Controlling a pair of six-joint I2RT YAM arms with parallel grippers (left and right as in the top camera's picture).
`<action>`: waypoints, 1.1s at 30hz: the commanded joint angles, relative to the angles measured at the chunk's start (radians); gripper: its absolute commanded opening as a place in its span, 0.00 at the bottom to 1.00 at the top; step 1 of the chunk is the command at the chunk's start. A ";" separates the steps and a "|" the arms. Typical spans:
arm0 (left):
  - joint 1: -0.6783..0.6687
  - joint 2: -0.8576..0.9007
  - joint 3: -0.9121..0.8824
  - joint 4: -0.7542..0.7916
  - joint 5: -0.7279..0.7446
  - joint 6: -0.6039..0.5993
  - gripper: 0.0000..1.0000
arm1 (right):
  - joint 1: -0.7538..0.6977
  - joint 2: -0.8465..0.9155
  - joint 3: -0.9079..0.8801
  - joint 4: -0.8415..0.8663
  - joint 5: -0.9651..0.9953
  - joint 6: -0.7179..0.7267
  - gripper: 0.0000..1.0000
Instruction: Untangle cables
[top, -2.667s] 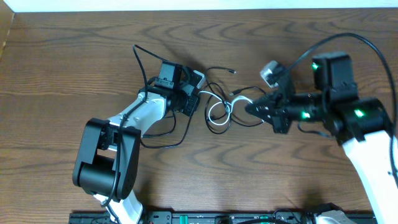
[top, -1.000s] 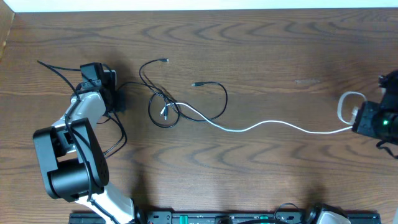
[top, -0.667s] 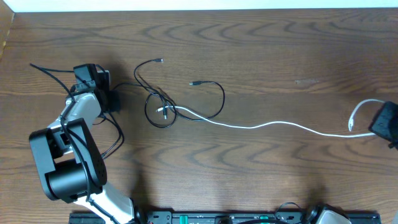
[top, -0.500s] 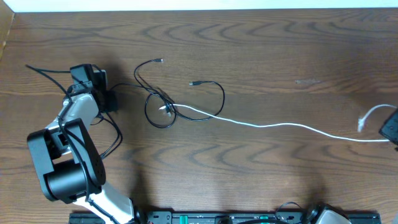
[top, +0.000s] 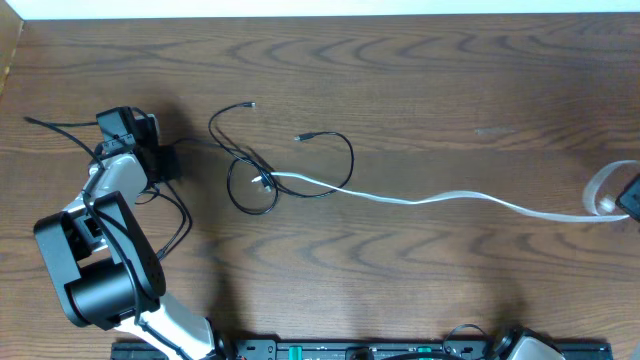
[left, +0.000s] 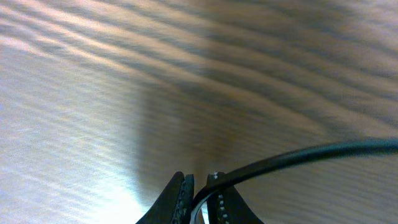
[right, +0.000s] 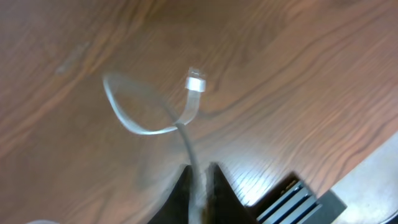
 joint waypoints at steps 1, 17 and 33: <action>0.004 -0.025 -0.013 0.000 0.131 -0.056 0.13 | 0.023 0.047 0.009 0.000 -0.049 -0.031 0.43; -0.042 -0.025 -0.013 -0.070 0.359 -0.076 0.13 | 0.397 0.254 0.009 0.092 -0.454 -0.286 0.67; -0.303 -0.025 -0.013 -0.062 0.359 -0.076 0.13 | 0.763 0.542 0.009 0.296 -0.430 -0.454 0.71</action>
